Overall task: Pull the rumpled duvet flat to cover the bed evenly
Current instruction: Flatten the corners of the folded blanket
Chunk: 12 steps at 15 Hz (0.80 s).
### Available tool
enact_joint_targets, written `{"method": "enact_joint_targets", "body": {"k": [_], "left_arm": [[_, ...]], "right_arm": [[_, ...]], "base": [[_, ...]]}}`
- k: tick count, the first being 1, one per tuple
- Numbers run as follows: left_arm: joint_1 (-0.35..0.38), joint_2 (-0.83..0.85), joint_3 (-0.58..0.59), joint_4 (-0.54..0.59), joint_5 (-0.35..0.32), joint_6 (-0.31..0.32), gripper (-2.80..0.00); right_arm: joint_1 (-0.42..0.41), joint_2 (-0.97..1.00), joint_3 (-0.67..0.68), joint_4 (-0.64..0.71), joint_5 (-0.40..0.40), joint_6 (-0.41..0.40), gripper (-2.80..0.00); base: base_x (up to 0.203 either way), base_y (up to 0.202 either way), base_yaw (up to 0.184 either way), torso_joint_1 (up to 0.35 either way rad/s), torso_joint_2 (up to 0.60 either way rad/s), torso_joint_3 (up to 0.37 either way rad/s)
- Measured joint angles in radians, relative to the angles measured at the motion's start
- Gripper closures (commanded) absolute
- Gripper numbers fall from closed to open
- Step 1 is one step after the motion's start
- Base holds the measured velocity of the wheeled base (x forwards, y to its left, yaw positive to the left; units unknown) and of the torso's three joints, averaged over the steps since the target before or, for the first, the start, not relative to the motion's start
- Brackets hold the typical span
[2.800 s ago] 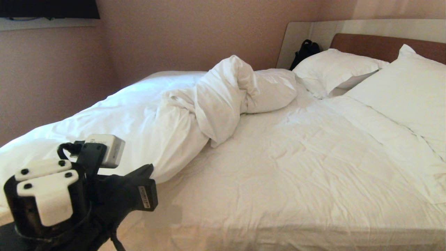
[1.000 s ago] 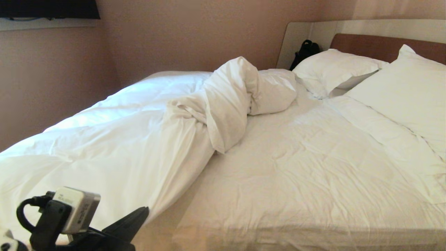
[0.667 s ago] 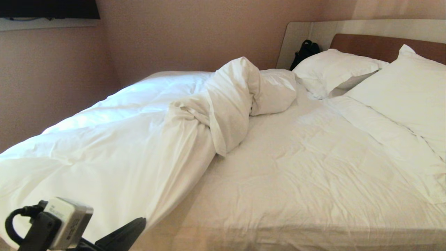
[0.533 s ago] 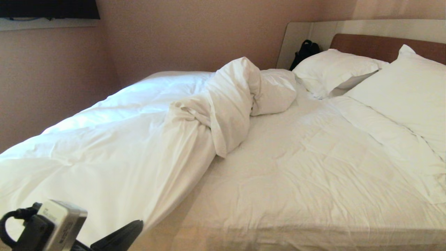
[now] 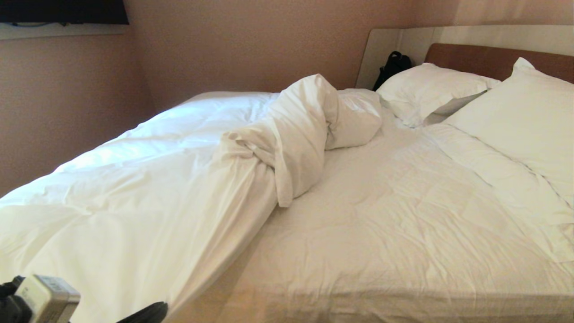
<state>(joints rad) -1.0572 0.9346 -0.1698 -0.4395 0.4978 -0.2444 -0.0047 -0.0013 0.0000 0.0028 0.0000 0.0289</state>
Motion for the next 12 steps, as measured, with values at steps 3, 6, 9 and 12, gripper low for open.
{"method": "enact_joint_targets", "body": {"k": [3,6,9,12], "left_arm": [[-0.001,-0.042,0.000,0.036,-0.025,0.015,0.00],[-0.001,-0.063,0.003,0.036,-0.029,0.025,0.00],[-0.001,-0.090,0.028,0.035,-0.051,0.070,0.00],[0.000,-0.129,0.061,0.033,-0.107,0.125,0.00]], "right_arm": [[0.000,0.000,0.000,0.000,0.000,0.000,0.00],[0.000,0.000,0.000,0.000,0.000,0.000,0.00],[0.000,0.000,0.000,0.000,0.000,0.000,0.00],[0.000,0.000,0.000,0.000,0.000,0.000,0.00]], "base": [[0.000,0.000,0.000,0.000,0.00,0.000],[0.000,0.000,0.000,0.000,0.00,0.000],[0.000,0.000,0.000,0.000,0.00,0.000],[0.000,0.000,0.000,0.000,0.00,0.000]]}}
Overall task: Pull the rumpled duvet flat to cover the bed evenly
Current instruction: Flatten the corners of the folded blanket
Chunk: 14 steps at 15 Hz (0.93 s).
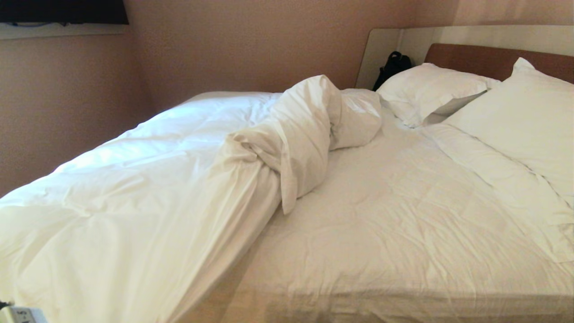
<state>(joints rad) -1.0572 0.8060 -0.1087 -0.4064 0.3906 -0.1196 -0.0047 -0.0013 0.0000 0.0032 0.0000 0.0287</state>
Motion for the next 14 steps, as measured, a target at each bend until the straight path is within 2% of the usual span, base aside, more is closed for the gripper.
{"method": "enact_joint_targets", "body": {"k": [14], "left_arm": [[0.002,-0.009,-0.043,-0.011,-0.002,-0.019,0.00]], "right_arm": [[0.000,0.000,0.000,0.000,0.000,0.000,0.00]], "base": [[0.000,0.000,0.000,0.000,0.00,0.000]]}}
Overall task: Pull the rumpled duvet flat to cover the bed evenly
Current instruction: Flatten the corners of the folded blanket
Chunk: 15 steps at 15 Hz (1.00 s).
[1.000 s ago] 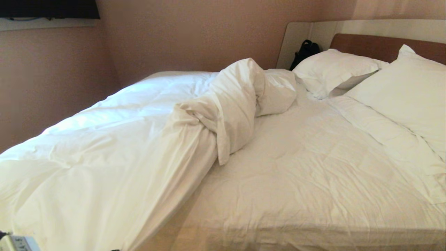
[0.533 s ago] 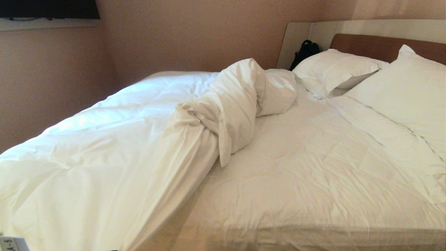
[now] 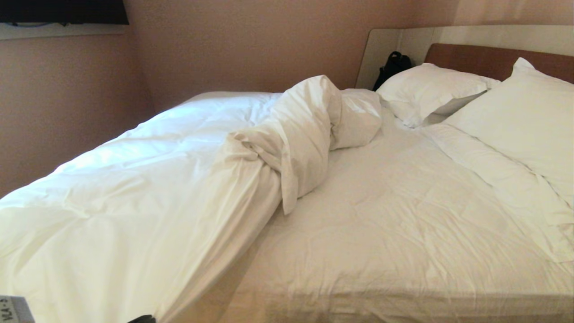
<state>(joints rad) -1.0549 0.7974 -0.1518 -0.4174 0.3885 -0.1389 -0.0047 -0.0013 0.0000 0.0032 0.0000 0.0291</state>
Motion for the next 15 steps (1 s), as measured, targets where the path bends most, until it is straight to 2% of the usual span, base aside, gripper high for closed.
{"method": "enact_joint_targets", "body": {"k": [4,5,11,13,15], "left_arm": [[0.008,0.006,-0.035,0.012,0.000,-0.025,0.00],[0.009,0.010,-0.035,0.013,0.001,-0.026,-2.80],[0.010,0.041,-0.046,0.016,0.012,-0.043,-2.80],[0.025,0.048,-0.083,0.032,0.027,-0.103,-2.80],[0.087,0.064,-0.154,0.088,0.055,-0.192,-2.80]], "right_arm": [[0.000,0.000,0.000,0.000,0.000,0.000,0.00],[0.000,0.000,0.000,0.000,0.000,0.000,0.00],[0.000,0.000,0.000,0.000,0.000,0.000,0.00],[0.000,0.000,0.000,0.000,0.000,0.000,0.00],[0.000,0.000,0.000,0.000,0.000,0.000,0.00]], "base": [[0.000,0.000,0.000,0.000,0.00,0.000],[0.000,0.000,0.000,0.000,0.00,0.000],[0.000,0.000,0.000,0.000,0.00,0.000],[0.000,0.000,0.000,0.000,0.00,0.000],[0.000,0.000,0.000,0.000,0.00,0.000]]}}
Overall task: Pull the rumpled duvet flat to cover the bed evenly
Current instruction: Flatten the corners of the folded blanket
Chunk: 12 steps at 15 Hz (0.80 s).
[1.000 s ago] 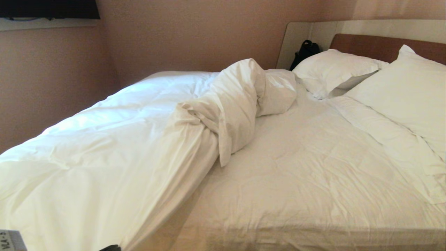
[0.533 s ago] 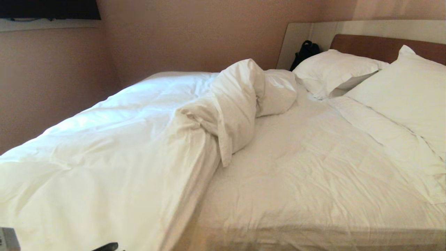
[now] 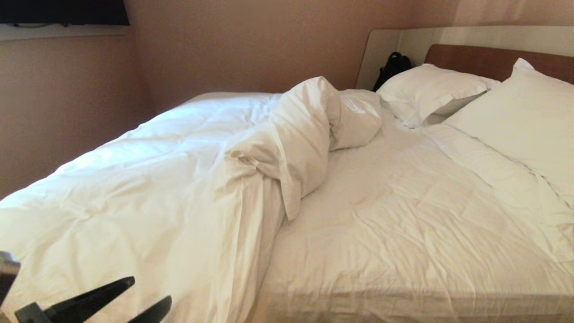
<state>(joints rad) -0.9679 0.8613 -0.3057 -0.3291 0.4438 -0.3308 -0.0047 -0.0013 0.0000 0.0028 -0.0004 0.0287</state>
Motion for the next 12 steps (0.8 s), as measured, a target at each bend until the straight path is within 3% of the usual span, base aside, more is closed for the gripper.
{"method": "enact_joint_targets", "body": {"k": [4,5,7,9,12], "left_arm": [[0.247,0.082,-0.138,0.077,0.003,-0.071,-2.80],[0.320,0.115,-0.177,0.082,0.001,-0.079,0.00],[0.453,0.205,-0.265,0.087,0.001,-0.121,0.00],[0.559,0.294,-0.347,0.091,0.005,-0.213,0.00],[0.662,0.373,-0.401,0.123,0.005,-0.345,0.00]], "right_arm": [[0.000,0.000,0.000,0.000,0.000,0.000,0.00],[0.000,0.000,0.000,0.000,0.000,0.000,0.00],[0.000,0.000,0.000,0.000,0.000,0.000,0.00],[0.000,0.000,0.000,0.000,0.000,0.000,0.00],[0.000,0.000,0.000,0.000,0.000,0.000,0.00]], "base": [[0.000,0.000,0.000,0.000,0.00,0.000],[0.000,0.000,0.000,0.000,0.00,0.000],[0.000,0.000,0.000,0.000,0.00,0.000],[0.000,0.000,0.000,0.000,0.00,0.000],[0.000,0.000,0.000,0.000,0.00,0.000]]}}
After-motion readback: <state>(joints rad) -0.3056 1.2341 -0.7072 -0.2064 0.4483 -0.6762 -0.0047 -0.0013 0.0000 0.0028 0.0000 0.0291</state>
